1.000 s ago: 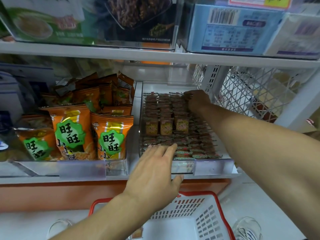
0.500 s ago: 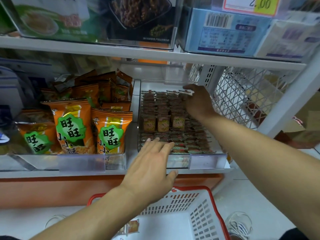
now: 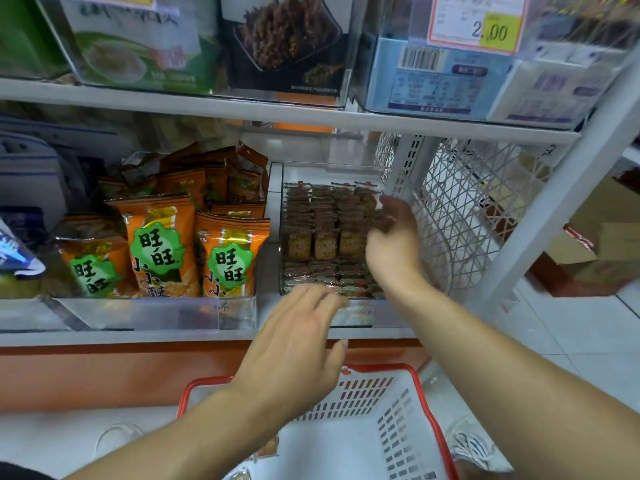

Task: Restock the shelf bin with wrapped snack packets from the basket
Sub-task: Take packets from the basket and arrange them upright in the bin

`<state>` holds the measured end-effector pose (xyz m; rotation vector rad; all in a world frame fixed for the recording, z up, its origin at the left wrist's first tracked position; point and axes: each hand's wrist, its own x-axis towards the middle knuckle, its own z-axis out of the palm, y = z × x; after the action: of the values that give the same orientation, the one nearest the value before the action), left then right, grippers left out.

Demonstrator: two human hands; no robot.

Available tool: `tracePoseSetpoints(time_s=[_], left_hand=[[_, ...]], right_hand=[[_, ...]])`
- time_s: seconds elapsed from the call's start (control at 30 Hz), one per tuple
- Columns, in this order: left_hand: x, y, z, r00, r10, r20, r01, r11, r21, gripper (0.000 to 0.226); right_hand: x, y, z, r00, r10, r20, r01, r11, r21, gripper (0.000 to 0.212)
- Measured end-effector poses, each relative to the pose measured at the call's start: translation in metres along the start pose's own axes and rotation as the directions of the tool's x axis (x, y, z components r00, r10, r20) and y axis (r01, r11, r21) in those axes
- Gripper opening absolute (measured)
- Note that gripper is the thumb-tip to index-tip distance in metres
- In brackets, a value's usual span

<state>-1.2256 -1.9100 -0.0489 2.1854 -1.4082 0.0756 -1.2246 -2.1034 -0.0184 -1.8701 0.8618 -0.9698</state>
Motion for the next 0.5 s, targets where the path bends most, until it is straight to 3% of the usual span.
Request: tracePoseSetpoints(time_s=[0.07, 0.13, 0.2, 0.23, 0.3, 0.37, 0.43, 0.5], left_hand=[[-0.013, -0.005, 0.003, 0.997, 0.023, 0.069, -0.020, 0.999, -0.046, 0.017], [-0.034, -0.019, 0.020, 0.951, -0.055, 0.305, 0.078, 0.995, -0.064, 0.019], [-0.065, -0.043, 0.047, 0.839, -0.178, 0.514, 0.209, 0.978, -0.002, 0.026], [-0.081, -0.056, 0.063, 0.756, -0.237, 0.611, 0.238, 0.968, 0.082, 0.032], [-0.117, -0.081, 0.094, 0.551, -0.336, 0.764, 0.224, 0.941, 0.252, 0.048], [-0.147, -0.101, 0.116, 0.382, -0.433, 0.816, 0.272, 0.897, 0.349, 0.055], [-0.171, -0.121, 0.139, 0.320, -0.517, 0.794, 0.382, 0.837, 0.391, 0.062], [-0.185, -0.135, 0.163, 0.313, -0.572, 0.758, 0.481, 0.784, 0.393, 0.075]], right_hand=[[-0.031, -0.005, -0.001, 0.951, -0.297, -0.082, 0.307, 0.936, 0.171, 0.041], [-0.074, 0.008, 0.010, 0.829, -0.557, -0.048, 0.550, 0.800, 0.240, 0.033], [-0.117, 0.038, 0.028, 0.775, -0.618, 0.132, 0.568, 0.773, 0.281, 0.025], [-0.137, 0.060, 0.038, 0.779, -0.569, 0.265, 0.508, 0.819, 0.266, 0.022], [-0.172, 0.114, 0.054, 0.780, -0.265, 0.567, 0.275, 0.959, 0.069, 0.021], [-0.200, 0.178, 0.065, 0.646, 0.167, 0.744, 0.059, 0.962, -0.267, 0.028], [-0.224, 0.232, 0.069, 0.532, 0.433, 0.728, -0.086, 0.883, -0.462, 0.037], [-0.241, 0.265, 0.074, 0.486, 0.539, 0.688, -0.168, 0.830, -0.531, 0.042]])
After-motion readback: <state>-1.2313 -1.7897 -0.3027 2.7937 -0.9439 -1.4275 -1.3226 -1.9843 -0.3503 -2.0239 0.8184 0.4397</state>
